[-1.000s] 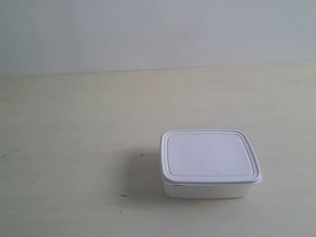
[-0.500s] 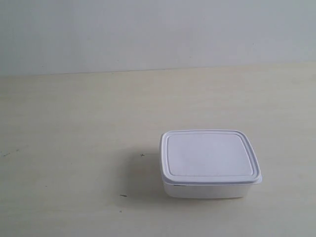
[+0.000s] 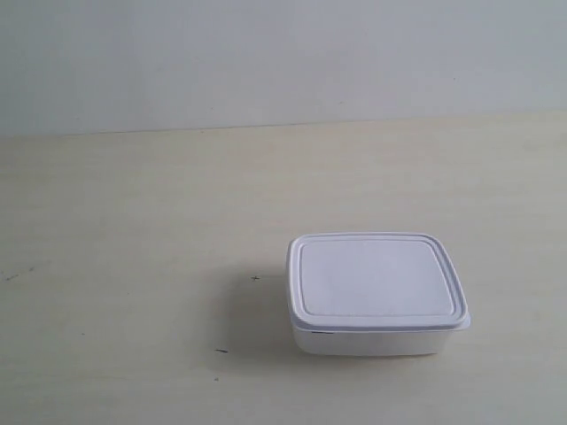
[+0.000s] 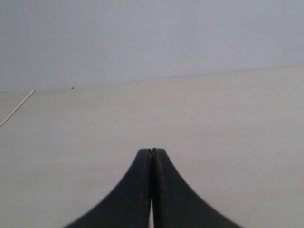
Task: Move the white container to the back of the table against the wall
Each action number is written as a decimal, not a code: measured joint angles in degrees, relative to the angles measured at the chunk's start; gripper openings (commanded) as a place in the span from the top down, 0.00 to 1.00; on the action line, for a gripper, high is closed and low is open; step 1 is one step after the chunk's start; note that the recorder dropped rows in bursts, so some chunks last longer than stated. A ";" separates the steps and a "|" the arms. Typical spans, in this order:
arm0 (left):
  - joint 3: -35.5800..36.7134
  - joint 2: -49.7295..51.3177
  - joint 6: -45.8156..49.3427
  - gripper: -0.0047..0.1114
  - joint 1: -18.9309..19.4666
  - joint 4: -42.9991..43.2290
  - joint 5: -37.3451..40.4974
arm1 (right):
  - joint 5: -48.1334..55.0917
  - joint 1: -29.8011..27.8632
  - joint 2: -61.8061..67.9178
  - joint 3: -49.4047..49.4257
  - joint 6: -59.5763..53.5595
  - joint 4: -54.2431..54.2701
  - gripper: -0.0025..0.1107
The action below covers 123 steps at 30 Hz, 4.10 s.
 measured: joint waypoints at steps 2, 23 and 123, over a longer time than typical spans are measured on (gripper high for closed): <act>0.00 0.00 -0.24 0.96 0.00 0.00 -2.49 | -0.58 0.00 0.00 0.00 0.00 -0.10 0.98; 0.00 0.00 -5.97 0.96 0.00 0.00 -21.91 | -35.20 0.00 0.00 0.00 7.15 1.34 0.98; -38.15 89.11 -109.21 0.96 -53.97 89.12 -38.65 | -68.05 13.76 58.83 -33.00 84.58 -91.50 0.98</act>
